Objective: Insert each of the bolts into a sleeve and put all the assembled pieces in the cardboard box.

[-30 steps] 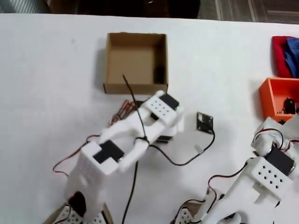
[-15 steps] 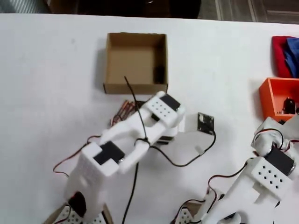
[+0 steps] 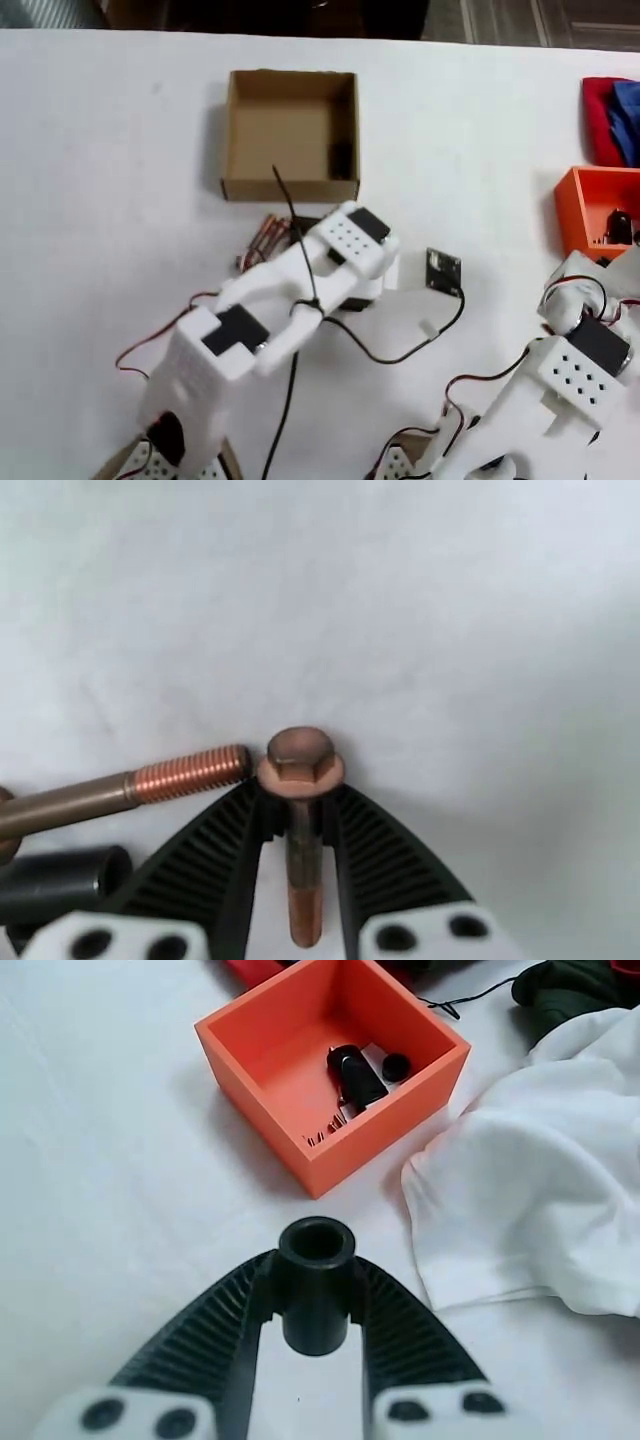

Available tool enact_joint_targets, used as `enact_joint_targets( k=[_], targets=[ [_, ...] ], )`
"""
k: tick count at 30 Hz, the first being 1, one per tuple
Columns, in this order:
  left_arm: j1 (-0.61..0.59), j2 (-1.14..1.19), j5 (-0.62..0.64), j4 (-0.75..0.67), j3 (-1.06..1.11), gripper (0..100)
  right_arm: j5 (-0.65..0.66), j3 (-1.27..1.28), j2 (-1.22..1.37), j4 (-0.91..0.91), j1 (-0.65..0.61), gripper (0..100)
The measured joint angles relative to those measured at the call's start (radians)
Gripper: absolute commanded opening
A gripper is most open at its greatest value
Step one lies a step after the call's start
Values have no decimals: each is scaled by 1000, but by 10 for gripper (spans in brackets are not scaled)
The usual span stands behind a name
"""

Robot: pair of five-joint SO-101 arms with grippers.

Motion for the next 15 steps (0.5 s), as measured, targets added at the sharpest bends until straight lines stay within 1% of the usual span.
enact_joint_targets(
  k=[4,10,12,15],
  targets=[
    [2,3,6,58,-28,23,0,32,0,-12,0,22],
    [8,-5,106,204,-87,23,0,32,0,-26,0,22],
    [8,-57,121,230,-87,23,0,32,0,-26,0,22],
    [5,-195,127,259,-87,23,0,32,0,-26,0,22]
  ],
)
